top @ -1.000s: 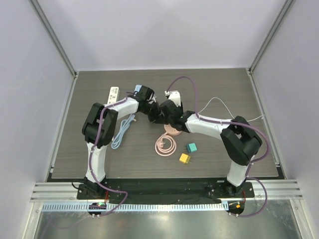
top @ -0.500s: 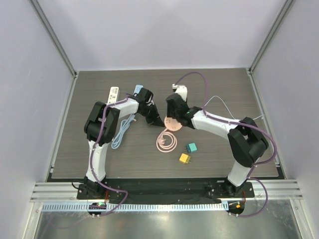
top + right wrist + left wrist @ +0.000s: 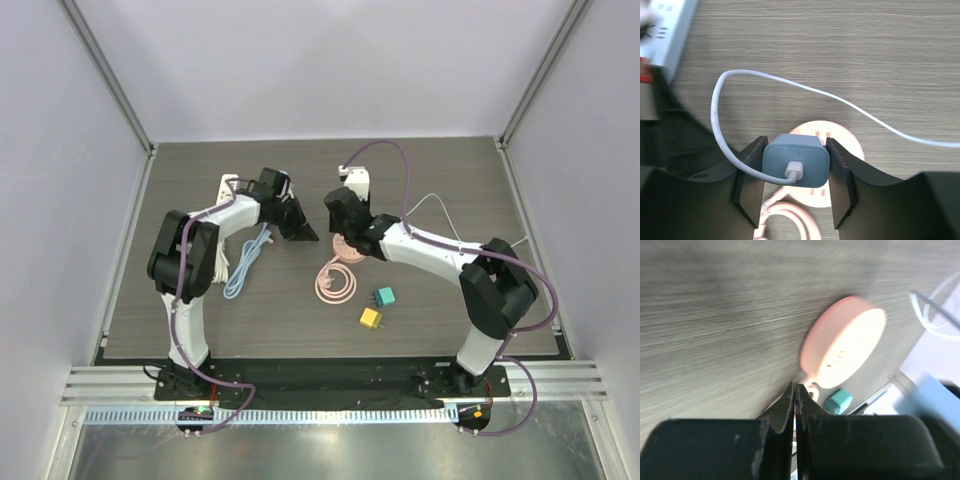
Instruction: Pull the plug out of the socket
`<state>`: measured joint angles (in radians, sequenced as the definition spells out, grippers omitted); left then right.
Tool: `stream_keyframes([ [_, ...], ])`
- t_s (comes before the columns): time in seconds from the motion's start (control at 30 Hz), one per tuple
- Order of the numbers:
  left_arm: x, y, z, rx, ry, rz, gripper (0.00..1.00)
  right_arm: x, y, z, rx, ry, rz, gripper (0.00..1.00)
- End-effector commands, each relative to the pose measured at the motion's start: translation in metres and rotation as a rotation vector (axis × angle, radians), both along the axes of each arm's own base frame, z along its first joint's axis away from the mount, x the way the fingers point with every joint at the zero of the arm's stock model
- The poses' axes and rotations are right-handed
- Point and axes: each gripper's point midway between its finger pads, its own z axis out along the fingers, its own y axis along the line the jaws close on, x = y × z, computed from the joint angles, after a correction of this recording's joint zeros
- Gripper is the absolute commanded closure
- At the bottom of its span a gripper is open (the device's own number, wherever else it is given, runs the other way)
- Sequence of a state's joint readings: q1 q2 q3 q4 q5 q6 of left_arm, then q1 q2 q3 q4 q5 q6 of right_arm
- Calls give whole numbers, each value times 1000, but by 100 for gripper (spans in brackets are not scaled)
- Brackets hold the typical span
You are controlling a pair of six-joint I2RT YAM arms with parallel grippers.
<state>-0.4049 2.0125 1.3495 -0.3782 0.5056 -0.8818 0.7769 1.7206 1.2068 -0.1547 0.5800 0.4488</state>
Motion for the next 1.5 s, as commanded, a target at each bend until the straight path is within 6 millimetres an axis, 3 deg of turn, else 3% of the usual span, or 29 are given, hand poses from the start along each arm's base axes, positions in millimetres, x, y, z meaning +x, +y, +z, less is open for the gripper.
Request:
stream_keyframes([
  [0.0, 16, 5, 30, -31, -99, 15, 100, 5, -22, 52, 92, -90, -59, 99],
  [0.1, 15, 3, 32, -48, -94, 12, 100, 9, -67, 60, 68, -65, -132, 99],
  [0.13, 15, 3, 34, -51, -98, 9, 100, 7, -84, 76, 92, -84, -160, 99],
  [0.2, 14, 1, 39, -66, -105, 2, 100, 5, -132, 76, 93, -37, -245, 99],
  [0.27, 13, 0, 43, -77, -106, -2, 100, -4, -146, 85, 139, 21, -216, 99],
  [0.3, 13, -1, 45, -86, -108, -4, 100, -18, -170, 70, 99, 127, -251, 99],
  [0.33, 12, -2, 49, -97, -111, -7, 100, -25, -170, 69, 104, 181, -224, 99],
  [0.37, 12, -4, 52, -111, -111, -9, 100, -45, -176, 56, 62, 267, -221, 99],
  [0.4, 10, -4, 54, -121, -105, -10, 100, -54, -177, 52, 60, 293, -207, 96],
  [0.43, 9, -5, 58, -132, -112, -13, 100, -69, -178, 35, 55, 347, -195, 95],
  [0.5, 9, -6, 61, -142, -115, -14, 100, -91, -175, 32, 105, 364, -168, 92],
  [0.53, 7, -6, 62, -143, -117, -16, 100, -106, -176, 16, 128, 409, -198, 91],
  [0.63, 6, -6, 61, -143, -114, -17, 100, -135, -164, 10, 252, 454, -176, 91],
  [0.73, 4, -11, 66, -184, -107, -22, 100, -177, -154, -22, 346, 574, -159, 92],
  [0.8, 2, -11, 70, -195, -113, -21, 100, -193, -152, -33, 370, 626, -154, 92],
  [0.93, 0, -12, 75, -203, -127, -27, 100, -233, -143, -74, 435, 800, -157, 92],
  [1.07, -3, -13, 74, -207, -119, -30, 100, -244, -144, -88, 423, 850, -151, 88],
  [1.17, -4, -13, 76, -211, -122, -30, 100, -244, -144, -95, 416, 851, -146, 76],
  [1.37, -3, -12, 80, -207, -138, -26, 100, -230, -152, -101, 359, 819, -184, 36],
  [1.43, -4, -12, 81, -209, -140, -28, 100, -222, -153, -94, 365, 780, -196, 11],
  [1.47, -3, -12, 83, -211, -143, -28, 100, -219, -153, -90, 367, 766, -196, 10],
])
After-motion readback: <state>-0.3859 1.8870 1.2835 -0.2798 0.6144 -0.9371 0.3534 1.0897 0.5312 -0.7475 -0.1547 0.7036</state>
